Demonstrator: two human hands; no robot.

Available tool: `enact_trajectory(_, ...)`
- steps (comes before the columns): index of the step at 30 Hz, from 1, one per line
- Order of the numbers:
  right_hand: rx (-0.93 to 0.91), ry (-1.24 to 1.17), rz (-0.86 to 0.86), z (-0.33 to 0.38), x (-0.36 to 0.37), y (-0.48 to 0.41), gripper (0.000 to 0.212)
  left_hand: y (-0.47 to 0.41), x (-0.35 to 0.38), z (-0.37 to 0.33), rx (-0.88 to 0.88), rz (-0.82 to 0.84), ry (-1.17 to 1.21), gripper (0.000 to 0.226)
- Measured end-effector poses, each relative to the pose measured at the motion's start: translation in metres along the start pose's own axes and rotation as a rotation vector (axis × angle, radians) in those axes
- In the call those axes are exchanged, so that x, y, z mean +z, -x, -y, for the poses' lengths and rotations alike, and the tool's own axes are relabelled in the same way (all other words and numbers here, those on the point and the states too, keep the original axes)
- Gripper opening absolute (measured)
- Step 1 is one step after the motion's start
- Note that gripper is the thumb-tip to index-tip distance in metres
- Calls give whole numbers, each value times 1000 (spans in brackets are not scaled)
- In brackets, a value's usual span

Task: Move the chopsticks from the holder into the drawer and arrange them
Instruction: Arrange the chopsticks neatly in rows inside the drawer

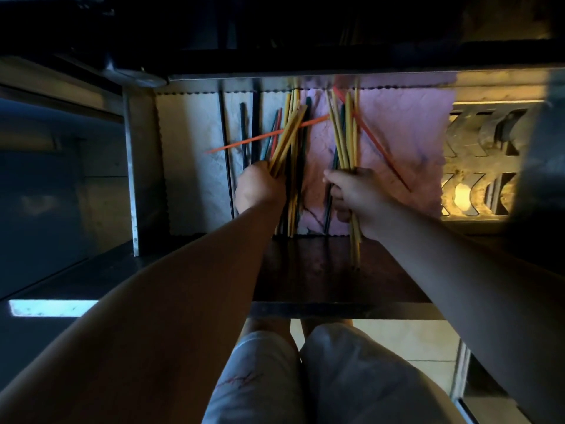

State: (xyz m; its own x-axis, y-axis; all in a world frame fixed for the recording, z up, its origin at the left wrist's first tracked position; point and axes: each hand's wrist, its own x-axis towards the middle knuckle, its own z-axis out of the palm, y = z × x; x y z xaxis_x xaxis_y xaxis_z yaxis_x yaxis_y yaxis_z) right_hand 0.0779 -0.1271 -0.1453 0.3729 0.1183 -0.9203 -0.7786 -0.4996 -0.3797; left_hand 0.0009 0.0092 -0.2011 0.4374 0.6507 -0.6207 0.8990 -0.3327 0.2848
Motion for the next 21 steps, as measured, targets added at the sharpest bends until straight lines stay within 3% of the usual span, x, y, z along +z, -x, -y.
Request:
enact_trajectory(5, 39, -80, 13, -3, 5, -4, 21, -4, -1, -11, -51, 55, -45, 30)
enact_trajectory(11, 47, -89, 14, -5, 10, -8, 25, -5, -4, -14, -92, 136, 69, 21)
enact_trajectory(15, 73, -93, -60, -7, 24, -15, 19, -7, -15, -5, -105, 192, 200, 29)
enact_trajectory(21, 79, -84, -223, -13, 51, -30, 24, -3, -30, 10, -81, 252, 494, 22)
